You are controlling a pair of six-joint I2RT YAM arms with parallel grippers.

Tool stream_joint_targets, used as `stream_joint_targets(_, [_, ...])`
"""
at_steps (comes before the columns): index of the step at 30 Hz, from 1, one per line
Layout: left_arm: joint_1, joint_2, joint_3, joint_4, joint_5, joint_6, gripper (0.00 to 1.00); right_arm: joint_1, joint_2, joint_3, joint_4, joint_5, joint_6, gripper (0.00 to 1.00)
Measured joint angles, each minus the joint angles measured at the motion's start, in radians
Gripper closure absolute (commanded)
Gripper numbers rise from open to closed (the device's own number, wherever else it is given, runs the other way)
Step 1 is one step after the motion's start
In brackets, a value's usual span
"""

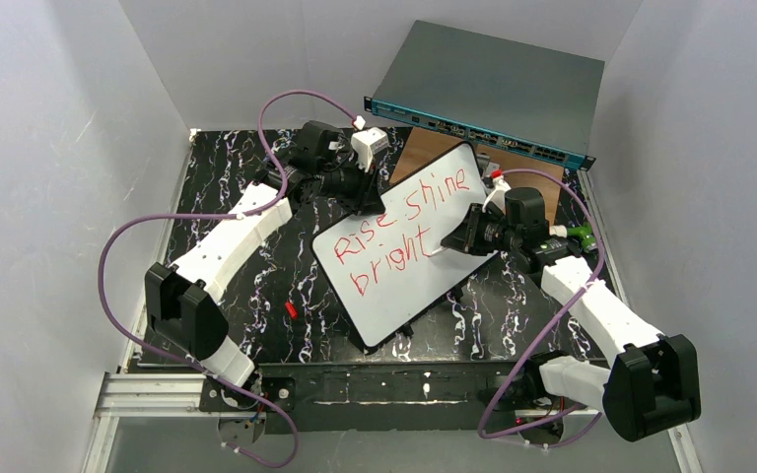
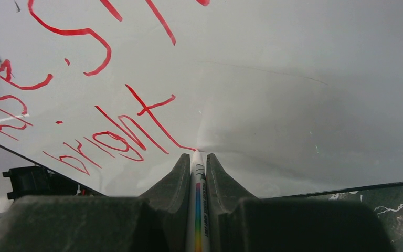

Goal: Write a sentence on the whiteboard

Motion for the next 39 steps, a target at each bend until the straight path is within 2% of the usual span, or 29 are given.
stream_joint_targets(32, [-0.003, -0.016, -0.014, 0.011, 0.008, 0.000, 1.00, 0.000, -0.002, 0.116, -0.048, 0.076, -0.032, 0.99])
stream_joint_targets(39, [-0.003, -0.017, -0.014, 0.010, 0.008, 0.000, 1.00, 0.000, -0.085, 0.115, -0.078, 0.091, -0.033, 0.99])
